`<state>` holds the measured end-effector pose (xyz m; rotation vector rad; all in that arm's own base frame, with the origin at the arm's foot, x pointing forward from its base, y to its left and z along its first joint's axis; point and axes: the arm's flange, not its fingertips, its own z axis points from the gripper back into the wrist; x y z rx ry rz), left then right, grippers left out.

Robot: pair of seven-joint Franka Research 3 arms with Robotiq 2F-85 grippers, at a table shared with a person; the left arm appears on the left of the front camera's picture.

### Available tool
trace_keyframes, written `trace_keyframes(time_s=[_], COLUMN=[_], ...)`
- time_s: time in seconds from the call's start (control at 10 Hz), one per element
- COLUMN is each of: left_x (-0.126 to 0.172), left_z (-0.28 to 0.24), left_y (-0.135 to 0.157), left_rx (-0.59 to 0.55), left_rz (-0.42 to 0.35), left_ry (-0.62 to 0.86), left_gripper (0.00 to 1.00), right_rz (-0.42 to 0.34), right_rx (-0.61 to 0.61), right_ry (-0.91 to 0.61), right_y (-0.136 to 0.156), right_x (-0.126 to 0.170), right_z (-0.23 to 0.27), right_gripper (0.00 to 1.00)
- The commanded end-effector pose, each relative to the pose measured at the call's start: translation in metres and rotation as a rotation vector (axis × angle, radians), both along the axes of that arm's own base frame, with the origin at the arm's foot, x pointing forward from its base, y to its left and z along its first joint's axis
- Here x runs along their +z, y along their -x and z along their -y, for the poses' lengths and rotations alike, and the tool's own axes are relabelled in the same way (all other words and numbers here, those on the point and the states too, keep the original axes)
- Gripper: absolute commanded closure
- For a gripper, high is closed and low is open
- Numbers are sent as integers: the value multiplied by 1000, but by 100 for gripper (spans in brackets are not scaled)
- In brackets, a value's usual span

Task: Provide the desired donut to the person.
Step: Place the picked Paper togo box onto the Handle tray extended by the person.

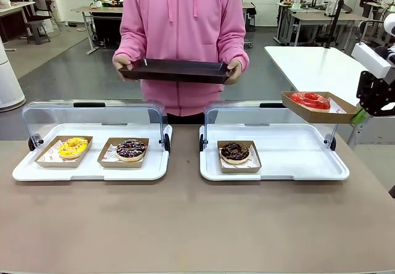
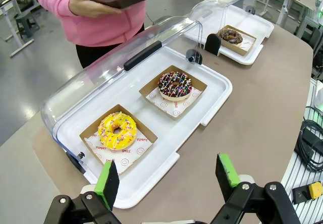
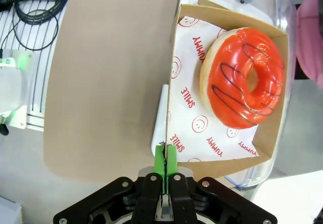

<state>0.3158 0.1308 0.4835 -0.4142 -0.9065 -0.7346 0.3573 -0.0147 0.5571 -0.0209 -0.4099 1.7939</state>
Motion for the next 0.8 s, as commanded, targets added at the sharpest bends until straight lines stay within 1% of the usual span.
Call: trace_keyframes(time_s=[0.0, 0.7], left_x=[1, 1], left_z=[-1, -1], left_y=[-1, -1], left_rx=[3, 3], left_rz=[5, 5], left_ry=[19, 19], left_gripper=[0, 0], right_rz=[-3, -3], right_rx=[14, 14], right_ry=[15, 15], right_y=[2, 2], right_x=[-1, -1], right_z=[2, 2], right_gripper=[100, 100])
